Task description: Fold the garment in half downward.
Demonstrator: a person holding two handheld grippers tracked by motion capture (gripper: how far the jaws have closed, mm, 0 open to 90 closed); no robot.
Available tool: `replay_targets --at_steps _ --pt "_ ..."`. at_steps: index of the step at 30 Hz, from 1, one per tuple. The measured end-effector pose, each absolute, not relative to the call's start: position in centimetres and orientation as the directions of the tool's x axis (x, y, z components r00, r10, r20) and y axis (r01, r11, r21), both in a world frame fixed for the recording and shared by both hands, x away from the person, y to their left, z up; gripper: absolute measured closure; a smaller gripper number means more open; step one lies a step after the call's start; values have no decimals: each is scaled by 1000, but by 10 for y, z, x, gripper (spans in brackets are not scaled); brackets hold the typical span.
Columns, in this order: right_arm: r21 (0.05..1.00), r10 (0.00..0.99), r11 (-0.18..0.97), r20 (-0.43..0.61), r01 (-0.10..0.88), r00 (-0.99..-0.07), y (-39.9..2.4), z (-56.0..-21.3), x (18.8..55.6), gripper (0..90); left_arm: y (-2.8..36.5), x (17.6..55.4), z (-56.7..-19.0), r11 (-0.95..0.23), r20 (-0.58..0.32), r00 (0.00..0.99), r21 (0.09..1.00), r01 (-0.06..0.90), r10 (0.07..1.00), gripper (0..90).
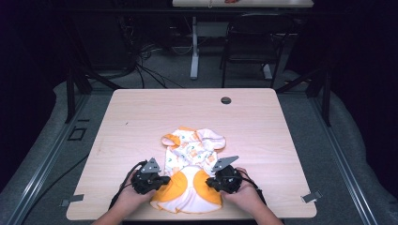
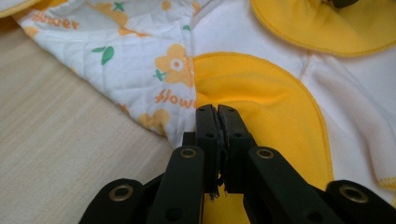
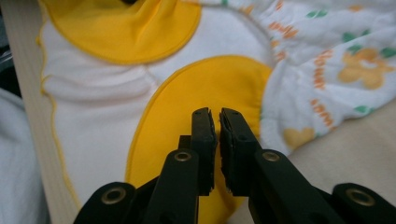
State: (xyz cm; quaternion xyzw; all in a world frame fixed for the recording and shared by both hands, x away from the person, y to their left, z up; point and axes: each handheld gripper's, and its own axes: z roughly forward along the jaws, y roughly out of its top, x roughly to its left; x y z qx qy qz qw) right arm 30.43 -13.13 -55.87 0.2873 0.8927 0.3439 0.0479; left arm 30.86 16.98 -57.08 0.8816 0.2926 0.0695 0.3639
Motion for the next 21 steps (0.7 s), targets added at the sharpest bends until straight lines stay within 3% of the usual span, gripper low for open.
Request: replay_targets --at_steps 4,15,21 --pt "683 575 550 108 481 -811 -136 -553 311 826 174 318 -566 -508 -115 802 718 475 587 848" --pt "673 643 518 102 529 -759 -148 -537 357 752 175 370 -555 -486 -104 770 720 495 630 690" --pt "671 675 496 102 552 -730 -145 -526 391 616 171 403 -540 -466 -90 754 737 490 650 604"
